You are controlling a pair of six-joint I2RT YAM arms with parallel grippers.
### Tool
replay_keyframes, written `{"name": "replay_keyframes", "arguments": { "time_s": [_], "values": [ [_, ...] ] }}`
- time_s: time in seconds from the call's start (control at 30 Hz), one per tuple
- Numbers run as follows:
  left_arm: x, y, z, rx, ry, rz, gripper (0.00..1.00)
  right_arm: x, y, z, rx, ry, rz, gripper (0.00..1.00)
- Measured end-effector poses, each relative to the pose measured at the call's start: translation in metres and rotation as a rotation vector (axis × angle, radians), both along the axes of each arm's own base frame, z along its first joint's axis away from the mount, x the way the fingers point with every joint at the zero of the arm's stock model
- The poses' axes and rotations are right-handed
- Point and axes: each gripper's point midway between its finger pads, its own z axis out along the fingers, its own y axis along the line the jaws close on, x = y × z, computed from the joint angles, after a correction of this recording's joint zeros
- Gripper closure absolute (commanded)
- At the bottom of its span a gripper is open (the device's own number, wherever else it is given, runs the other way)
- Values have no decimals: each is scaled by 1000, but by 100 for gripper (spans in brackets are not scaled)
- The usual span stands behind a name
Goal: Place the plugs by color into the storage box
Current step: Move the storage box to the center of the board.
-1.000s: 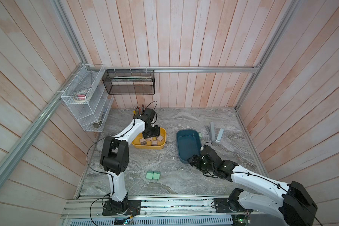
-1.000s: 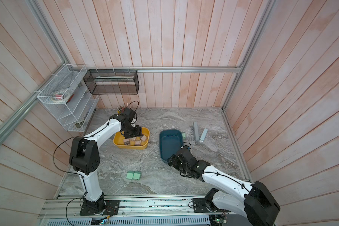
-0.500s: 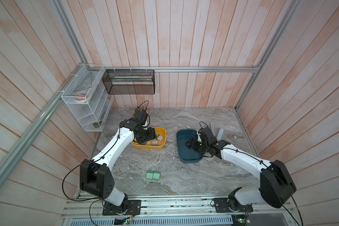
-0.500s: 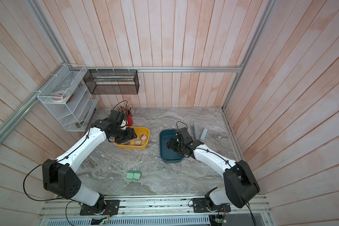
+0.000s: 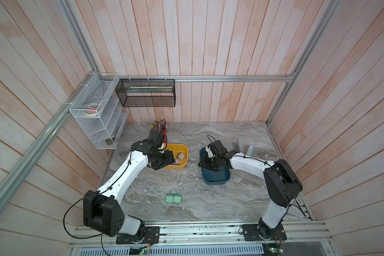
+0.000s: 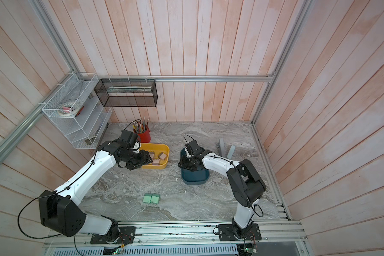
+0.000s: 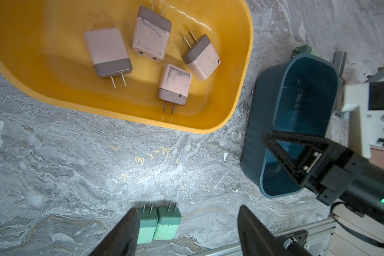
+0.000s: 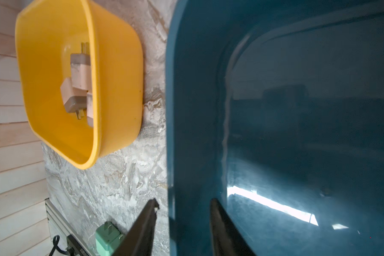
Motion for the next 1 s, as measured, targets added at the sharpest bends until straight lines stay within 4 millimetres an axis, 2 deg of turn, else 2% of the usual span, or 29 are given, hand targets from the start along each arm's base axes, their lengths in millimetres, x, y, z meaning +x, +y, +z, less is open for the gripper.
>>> {"name": "replay_keyframes", "arguments": {
  "time_s": [0.13, 0.3, 0.37, 0.43, 0.5, 0.63, 0.87, 1.0],
  "values": [
    [-10, 0, -6, 5, 13, -9, 28, -33, 7, -9, 1, 39, 26, 76],
    [-50, -8, -25, 18, 54, -64, 28, -66, 13, -1, 40, 56, 24, 78],
    [-69, -10, -36, 24, 82, -86, 28, -74, 16, 1, 49, 63, 18, 79],
    [-88, -13, -45, 26, 109, -99, 28, -81, 20, 1, 52, 71, 12, 85],
    [-104, -13, -53, 26, 130, -104, 28, -89, 25, 2, 58, 74, 5, 85],
    [-126, -10, -63, 24, 152, -99, 28, -102, 36, 9, 83, 67, 0, 86],
    [-147, -8, -74, 37, 173, -104, 28, -128, 59, 14, 115, 74, 11, 85],
    [-160, -11, -85, 57, 196, -129, 28, -140, 65, 12, 132, 90, 12, 67]
  ]
}}
